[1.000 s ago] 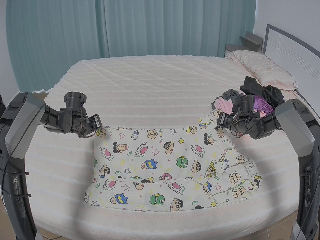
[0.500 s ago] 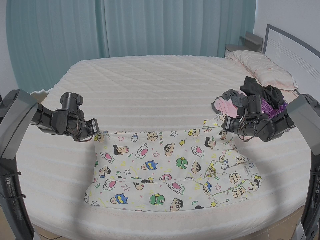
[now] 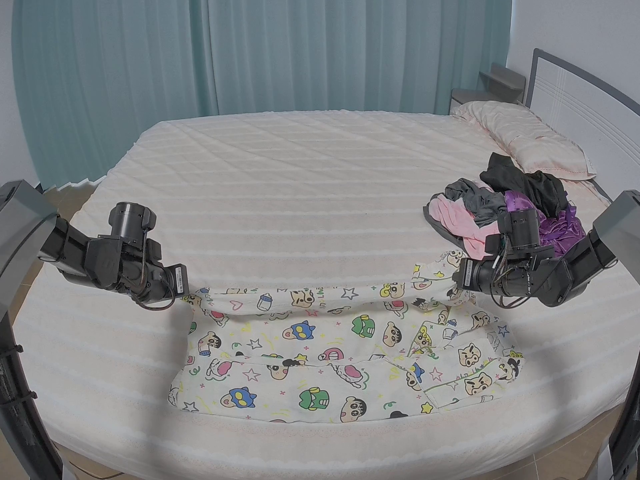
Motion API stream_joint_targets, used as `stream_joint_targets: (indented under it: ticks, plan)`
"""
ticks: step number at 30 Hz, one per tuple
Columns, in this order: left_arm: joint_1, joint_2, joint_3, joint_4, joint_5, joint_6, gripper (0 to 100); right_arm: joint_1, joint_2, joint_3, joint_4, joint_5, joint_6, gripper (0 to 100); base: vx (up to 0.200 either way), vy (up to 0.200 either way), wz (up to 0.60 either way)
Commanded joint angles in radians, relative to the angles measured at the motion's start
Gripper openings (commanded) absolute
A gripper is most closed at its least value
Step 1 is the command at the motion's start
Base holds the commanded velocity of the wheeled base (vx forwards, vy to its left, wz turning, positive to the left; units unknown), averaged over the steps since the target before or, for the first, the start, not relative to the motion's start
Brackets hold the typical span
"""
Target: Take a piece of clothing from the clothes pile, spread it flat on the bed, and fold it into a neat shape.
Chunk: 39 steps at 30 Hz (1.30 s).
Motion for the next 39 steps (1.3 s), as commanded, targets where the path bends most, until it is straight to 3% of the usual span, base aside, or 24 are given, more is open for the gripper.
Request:
stream_joint_targets:
  ticks: [1, 9, 21, 22, 27, 32, 39]
  plan:
    - [-0.006, -0.026, 0.074, -0.002, 0.000, 0.024, 0, 0.007, -0.051, 0.103, -0.043, 0.001, -0.023, 0, 0.000, 0.000, 0.00]
    - [-0.020, -0.031, 0.182, -0.004, -0.003, 0.039, 0, 0.009, -0.066, 0.239, -0.089, 0.006, -0.043, 0, 0.000, 0.000, 0.00]
    - [-0.043, -0.023, 0.232, -0.004, -0.003, 0.039, 0, 0.018, -0.060, 0.324, -0.089, 0.011, -0.043, 0, 0.000, 0.000, 0.00]
    - [-0.044, -0.023, 0.232, -0.002, -0.002, 0.039, 100, 0.018, -0.059, 0.327, -0.091, 0.011, -0.043, 100, 0.000, 0.000, 0.00]
    - [-0.046, -0.038, 0.245, -0.001, -0.002, 0.037, 100, 0.018, -0.097, 0.333, -0.091, 0.011, -0.020, 100, 0.000, 0.000, 0.00]
    - [-0.031, -0.095, 0.278, -0.002, -0.006, 0.033, 100, 0.018, -0.192, 0.364, -0.088, 0.012, 0.069, 100, 0.000, 0.000, 0.00]
    - [0.026, -0.173, 0.326, 0.001, -0.097, 0.007, 100, 0.015, -0.209, 0.391, -0.092, 0.001, 0.179, 100, 0.000, 0.000, 0.00]
